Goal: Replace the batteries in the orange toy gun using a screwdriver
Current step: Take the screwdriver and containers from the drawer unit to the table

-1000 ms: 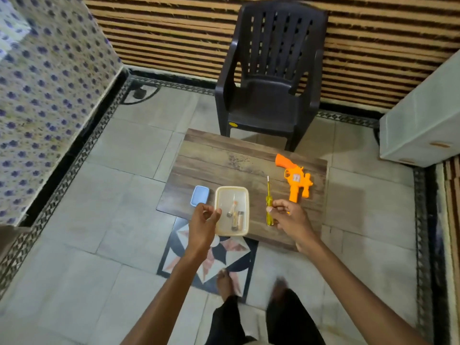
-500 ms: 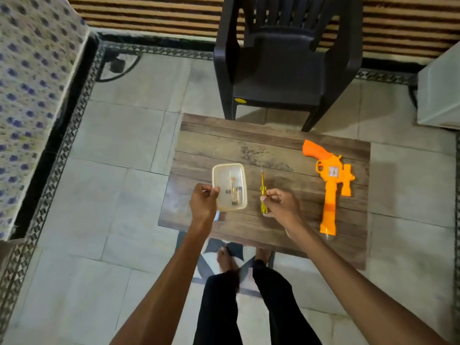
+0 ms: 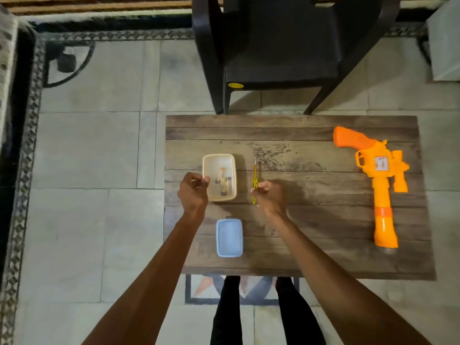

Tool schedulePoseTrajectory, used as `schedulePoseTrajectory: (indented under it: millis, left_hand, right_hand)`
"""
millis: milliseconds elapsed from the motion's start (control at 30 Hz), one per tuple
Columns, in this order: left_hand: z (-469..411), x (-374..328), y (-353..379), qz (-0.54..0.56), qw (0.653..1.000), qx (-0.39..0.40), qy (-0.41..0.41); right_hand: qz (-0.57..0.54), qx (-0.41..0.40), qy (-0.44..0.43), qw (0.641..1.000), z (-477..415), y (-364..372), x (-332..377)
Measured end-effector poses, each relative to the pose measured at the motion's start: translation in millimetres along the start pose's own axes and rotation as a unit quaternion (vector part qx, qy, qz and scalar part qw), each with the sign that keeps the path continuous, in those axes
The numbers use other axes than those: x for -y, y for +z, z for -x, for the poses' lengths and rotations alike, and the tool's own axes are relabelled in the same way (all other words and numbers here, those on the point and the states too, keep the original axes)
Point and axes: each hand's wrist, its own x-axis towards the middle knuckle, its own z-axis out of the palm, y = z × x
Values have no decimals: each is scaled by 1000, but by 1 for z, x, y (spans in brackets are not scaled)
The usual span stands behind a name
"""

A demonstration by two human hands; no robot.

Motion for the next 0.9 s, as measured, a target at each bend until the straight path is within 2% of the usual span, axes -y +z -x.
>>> schedulePoseTrajectory:
  millis: [233, 533, 667, 733, 900]
  left_hand:
    - [-11, 24, -10, -3, 1000, 8, 17]
    - [-6, 13, -18, -18, 999, 31, -27]
    - [19, -11, -38, -50, 998, 28, 7]
    - [43, -26, -49, -45, 997, 59, 30]
    - [134, -84, -75, 49, 980, 193, 25]
  right_hand:
    - [57, -43, -58, 996, -3, 22, 9]
    - [56, -63, -50, 995, 3, 25, 14]
    - [15, -67, -37, 997, 26, 5, 22]
    - [-30, -57, -19, 998, 46, -13, 31]
    - [-163, -13, -9, 987, 142, -83, 67]
